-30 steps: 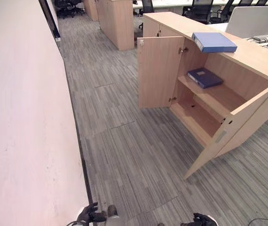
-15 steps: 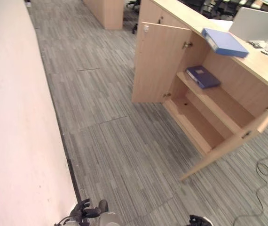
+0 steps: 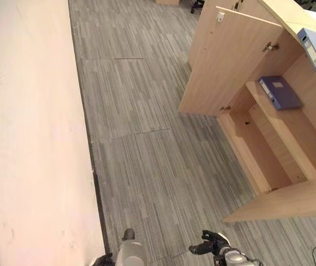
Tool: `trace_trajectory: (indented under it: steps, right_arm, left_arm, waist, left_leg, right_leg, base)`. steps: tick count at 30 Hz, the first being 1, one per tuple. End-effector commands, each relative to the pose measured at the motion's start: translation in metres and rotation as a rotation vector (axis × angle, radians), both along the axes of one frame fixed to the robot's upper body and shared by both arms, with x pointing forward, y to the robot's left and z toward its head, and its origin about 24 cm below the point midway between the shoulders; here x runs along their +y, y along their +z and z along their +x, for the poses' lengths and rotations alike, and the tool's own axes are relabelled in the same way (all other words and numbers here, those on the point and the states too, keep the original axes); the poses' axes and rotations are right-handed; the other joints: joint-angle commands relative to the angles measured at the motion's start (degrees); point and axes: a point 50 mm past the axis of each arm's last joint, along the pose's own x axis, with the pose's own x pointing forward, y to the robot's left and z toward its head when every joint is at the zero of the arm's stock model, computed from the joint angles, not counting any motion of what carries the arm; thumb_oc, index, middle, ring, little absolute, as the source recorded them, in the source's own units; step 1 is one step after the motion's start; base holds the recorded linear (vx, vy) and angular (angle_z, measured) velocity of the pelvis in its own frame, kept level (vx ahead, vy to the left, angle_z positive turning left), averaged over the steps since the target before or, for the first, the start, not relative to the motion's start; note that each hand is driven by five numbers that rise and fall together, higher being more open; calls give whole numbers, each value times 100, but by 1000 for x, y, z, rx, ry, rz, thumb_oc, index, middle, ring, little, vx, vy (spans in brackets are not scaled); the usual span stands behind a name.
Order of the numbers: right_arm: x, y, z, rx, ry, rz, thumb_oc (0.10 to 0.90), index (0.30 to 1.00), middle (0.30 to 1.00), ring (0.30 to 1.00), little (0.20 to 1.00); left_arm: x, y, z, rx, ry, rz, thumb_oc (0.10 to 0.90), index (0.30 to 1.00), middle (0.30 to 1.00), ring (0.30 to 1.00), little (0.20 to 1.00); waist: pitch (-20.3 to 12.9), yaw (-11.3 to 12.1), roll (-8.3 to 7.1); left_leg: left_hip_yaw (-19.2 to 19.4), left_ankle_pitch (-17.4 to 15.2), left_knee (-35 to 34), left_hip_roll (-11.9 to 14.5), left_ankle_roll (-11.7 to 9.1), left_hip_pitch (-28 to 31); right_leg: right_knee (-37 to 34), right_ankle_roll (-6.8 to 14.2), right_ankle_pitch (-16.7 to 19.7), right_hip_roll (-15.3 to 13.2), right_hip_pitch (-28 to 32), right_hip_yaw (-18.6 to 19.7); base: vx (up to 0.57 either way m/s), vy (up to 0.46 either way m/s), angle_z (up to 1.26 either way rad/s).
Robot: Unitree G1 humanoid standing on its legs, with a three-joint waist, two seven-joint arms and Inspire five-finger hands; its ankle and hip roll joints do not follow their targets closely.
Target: Put the empty folder in the office cabinet
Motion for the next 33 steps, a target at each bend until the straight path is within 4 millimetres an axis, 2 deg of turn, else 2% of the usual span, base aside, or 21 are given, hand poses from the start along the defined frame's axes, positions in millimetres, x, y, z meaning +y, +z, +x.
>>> trace_trajectory:
  steps: [1, 3, 4, 5, 7, 8, 9, 10, 11, 14, 16, 19, 20, 21, 23, 25, 27, 28, 29, 31, 33]
  right_arm:
    - [-41, 8, 7, -43, -72, -86, 800, 900, 900, 900, 900]
    - [-44, 6, 2, -24, -61, -106, 800, 900, 900, 900, 900]
    - [-48, 4, -5, -2, -55, -130, 800, 900, 900, 900, 900]
    - [-48, 4, -5, -2, -55, -130, 800, 900, 900, 900, 900]
    - [-53, 3, -12, 23, -62, -150, 800, 900, 900, 900, 900]
    - [-58, 1, -19, 46, -75, -165, 800, 900, 900, 900, 900]
    - [-58, 1, -19, 46, -75, -166, 800, 900, 900, 900, 900]
    - [-59, 0, -25, 65, -81, -170, 800, 900, 900, 900, 900]
    - [-60, -1, -25, 66, -80, -171, 800, 900, 900, 900, 900]
    - [-63, -6, -49, 132, -98, -177, 800, 900, 900, 900, 900]
    - [-65, -10, -68, 182, -116, -176, 800, 900, 900, 900, 900]
    - [-70, -11, -83, 221, -169, -170, 800, 900, 900, 900, 900]
    - [-71, -11, -84, 221, -169, -171, 800, 900, 900, 900, 900]
    - [-75, -10, -83, 217, -192, -175, 800, 900, 900, 900, 900]
    - [-77, -9, -81, 208, -197, -177, 800, 900, 900, 900, 900]
    - [-80, -7, -71, 173, -211, -181, 800, 900, 900, 900, 900]
    - [-86, -2, -57, 125, -240, -180, 800, 900, 900, 900, 900]
    - [-111, 6, -55, 122, -210, -195, 800, 900, 900, 900, 900]
    - [-111, 6, -55, 122, -210, -195, 800, 900, 900, 900, 900]
    - [-116, 9, -50, 106, -238, -210, 800, 900, 900, 900, 900]
    - [-116, 11, -40, 78, -256, -220, 800, 900, 900, 900, 900]
  left_arm:
    - [12, 13, 35, -133, -92, 37, 800, 900, 900, 900, 900]
    - [12, 12, 35, -120, -103, 45, 800, 900, 900, 900, 900]
    - [10, 10, 32, -96, -118, 48, 800, 900, 900, 900, 900]
    - [10, 10, 32, -96, -117, 48, 800, 900, 900, 900, 900]
    - [6, 8, 30, -77, -135, 44, 800, 900, 900, 900, 900]
    - [4, 7, 26, -57, -160, 47, 800, 900, 900, 900, 900]
    - [4, 7, 26, -57, -160, 47, 800, 900, 900, 900, 900]
    - [2, 5, 22, -39, -179, 52, 800, 900, 900, 900, 900]
    - [2, 5, 21, -38, -179, 51, 800, 900, 900, 900, 900]
    - [2, 3, 12, -6, -213, 67, 800, 900, 900, 900, 900]
    - [-2, 1, 8, 7, -252, 72, 800, 900, 900, 900, 900]
    - [-12, -1, 5, 9, -273, 58, 800, 900, 900, 900, 900]
    - [-12, -1, 5, 9, -273, 57, 800, 900, 900, 900, 900]
    - [-19, -2, 8, -8, -276, 42, 800, 900, 900, 900, 900]
    - [-24, -3, 9, -17, -282, 27, 800, 900, 900, 900, 900]
    - [-31, -4, 11, -28, -292, 5, 800, 900, 900, 900, 900]
    - [-37, -4, 16, -42, -296, -20, 800, 900, 900, 900, 900]
    - [48, 58, 122, -285, -251, 186, 800, 900, 900, 900, 900]
    - [48, 58, 122, -285, -251, 186, 800, 900, 900, 900, 900]
    - [22, 46, 114, -316, -243, 106, 800, 900, 900, 900, 900]
    - [6, 35, 102, -293, -204, 49, 800, 900, 900, 900, 900]
  waist:
    - [78, -66, 538]
    - [94, -173, 571]
    - [98, -273, 610]
    - [118, -276, 608]
    - [113, -420, 614]
    - [149, -594, 650]
    - [153, -592, 658]
    - [151, -742, 666]
    - [167, -724, 703]
    - [198, -957, 803]
    - [110, -1028, 758]
    - [45, -1251, 751]
    - [53, -1243, 791]
    - [10, -1305, 848]
    - [-27, -1345, 898]
    - [-38, -1364, 925]
    - [58, -1342, 857]
    - [-46, -1671, 973]
    - [-46, -1671, 973]
    - [38, -1631, 943]
    - [111, -1475, 847]
  left_leg:
    - [-148, 527, -869, -230, 69, -154]
    - [-90, 436, -919, -314, 46, 34]
    - [-69, 310, -968, -362, -2, 261]
    - [-72, 296, -965, -368, -4, 286]
    - [-60, 149, -1000, -458, -74, 534]
    - [-93, -33, -1007, -469, -158, 780]
    - [-92, -39, -1006, -461, -160, 789]
    - [-164, -174, -994, -450, -208, 958]
    - [-148, -208, -995, -415, -217, 1007]
    - [-121, -492, -994, -368, -345, 1548]
    - [-229, -873, -975, -486, -408, 1902]
    - [-436, -1067, -767, -445, -509, 2095]
    - [-425, -1108, -734, -401, -522, 2104]
    - [-426, -1115, -486, -212, -687, 2045]
    - [-462, -920, -243, -78, -825, 1964]
    - [-594, -399, 351, 65, -1028, 1692]
    - [-888, 191, 1336, -23, -1110, 1196]
    - [-603, 616, 2155, -43, -1195, 945]
    - [-603, 616, 2155, -43, -1195, 945]
    - [-388, 668, 2653, 137, -1106, 508]
    - [-142, 334, 2347, 352, -841, 19]
  right_leg:
    - [-371, 184, 34, 714, 94, -254]
    - [-903, 184, -279, 600, -50, -564]
    - [-1572, -121, -694, 412, -148, -917]
    - [-1552, -115, -715, 400, -127, -917]
    - [-2444, -255, -510, 334, -334, -960]
    - [-3248, -181, -135, 216, -516, -875]
    - [-3269, -181, -124, 228, -498, -878]
    - [-3688, -59, 137, -19, -745, -777]
    - [-3724, -51, 145, 27, -691, -774]
    - [-3928, 63, 473, -419, -990, -819]
    - [-3921, 161, 696, -572, -764, -964]
    - [-3671, 106, 844, -704, -597, -1167]
    - [-3659, 103, 821, -665, -579, -1173]
    - [-3492, 25, 710, -579, -544, -1286]
    - [-3449, -68, 613, -484, -502, -1322]
    - [-3516, -269, 397, -204, -356, -1264]
    - [-3636, -531, 116, 59, -145, -1033]
    - [-3619, -736, -109, 219, -27, -663]
    - [-3619, -736, -109, 219, -27, -663]
    - [-3572, -899, -363, 332, 141, -573]
    - [-3718, -959, -664, 571, 571, -382]
  base:
    - [236, 135, 9]
    - [269, 74, -15]
    - [291, 52, -37]
    - [312, 14, -42]
    - [357, -84, -21]
    - [381, -121, 5]
    - [525, -188, 23]
    - [268, -93, 27]
    - [410, -134, 15]
    - [551, -156, -3]
    - [723, -165, 11]
    - [566, -196, 43]
    - [662, -352, 90]
    - [415, -282, 90]
    - [341, -248, 64]
    - [281, -251, 32]
    - [388, -213, -1]
    - [382, -59, -29]
    - [344, 0, -62]
    - [215, -91, -71]
    - [482, -81, -42]
